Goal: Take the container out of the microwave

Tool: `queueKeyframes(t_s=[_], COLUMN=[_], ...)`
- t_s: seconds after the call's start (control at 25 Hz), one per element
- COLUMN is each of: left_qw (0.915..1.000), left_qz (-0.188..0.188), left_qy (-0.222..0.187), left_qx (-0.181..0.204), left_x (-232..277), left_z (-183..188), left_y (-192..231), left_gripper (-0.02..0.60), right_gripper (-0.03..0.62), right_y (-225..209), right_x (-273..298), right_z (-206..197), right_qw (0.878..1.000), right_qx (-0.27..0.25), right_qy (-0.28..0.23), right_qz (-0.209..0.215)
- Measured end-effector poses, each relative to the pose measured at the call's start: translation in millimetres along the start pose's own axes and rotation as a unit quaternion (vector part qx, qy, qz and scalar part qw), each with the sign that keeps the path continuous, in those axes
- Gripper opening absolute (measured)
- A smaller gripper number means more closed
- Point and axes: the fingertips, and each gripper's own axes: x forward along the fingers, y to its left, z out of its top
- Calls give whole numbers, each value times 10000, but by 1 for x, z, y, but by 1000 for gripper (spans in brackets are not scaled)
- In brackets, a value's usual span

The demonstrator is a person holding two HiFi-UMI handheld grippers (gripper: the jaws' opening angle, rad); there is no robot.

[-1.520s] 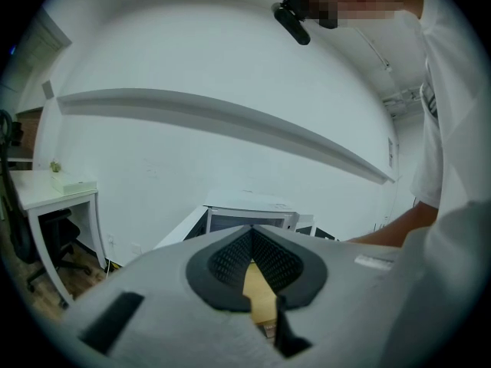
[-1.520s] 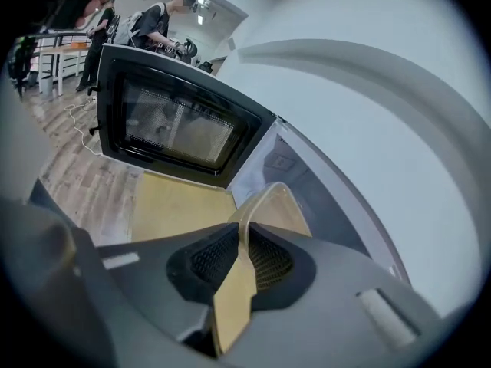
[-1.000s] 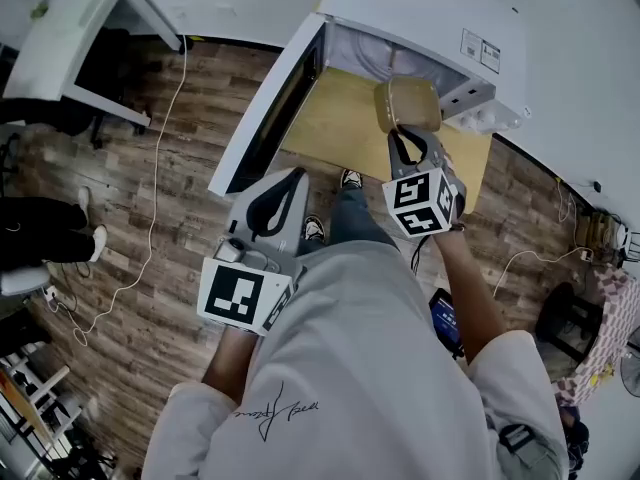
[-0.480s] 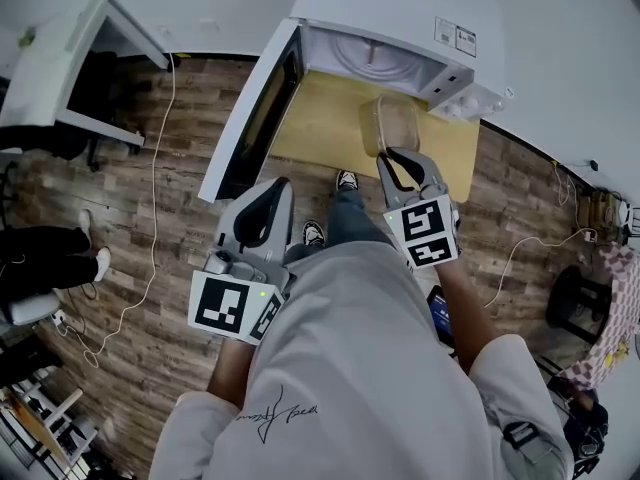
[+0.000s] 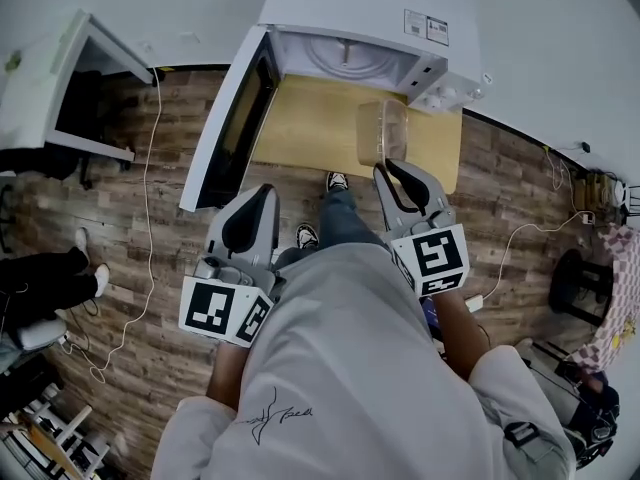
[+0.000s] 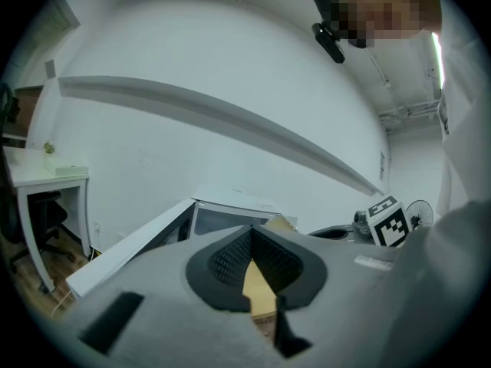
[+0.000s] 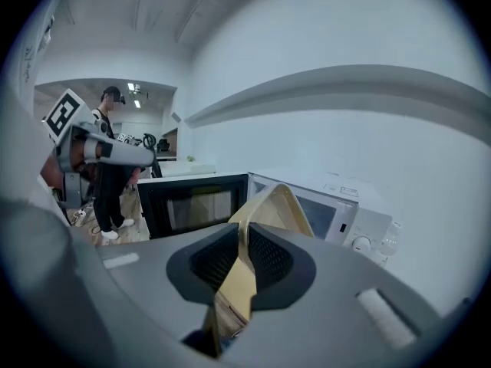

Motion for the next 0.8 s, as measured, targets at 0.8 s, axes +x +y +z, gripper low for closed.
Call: queueKeyframes(t_s=[0.8], left_qw=[9996], left_qz=[131], left_qy=[-247], left_qx=[57], left_x=[7], left_z=[5], left_y=[-2], left_gripper=[-6], right_gripper=[51], right_y=[-2], right_x=[-34], right_z=[36], right_qw=[9942], right_qx=[19], right_qy=[-775], right_qz=[744])
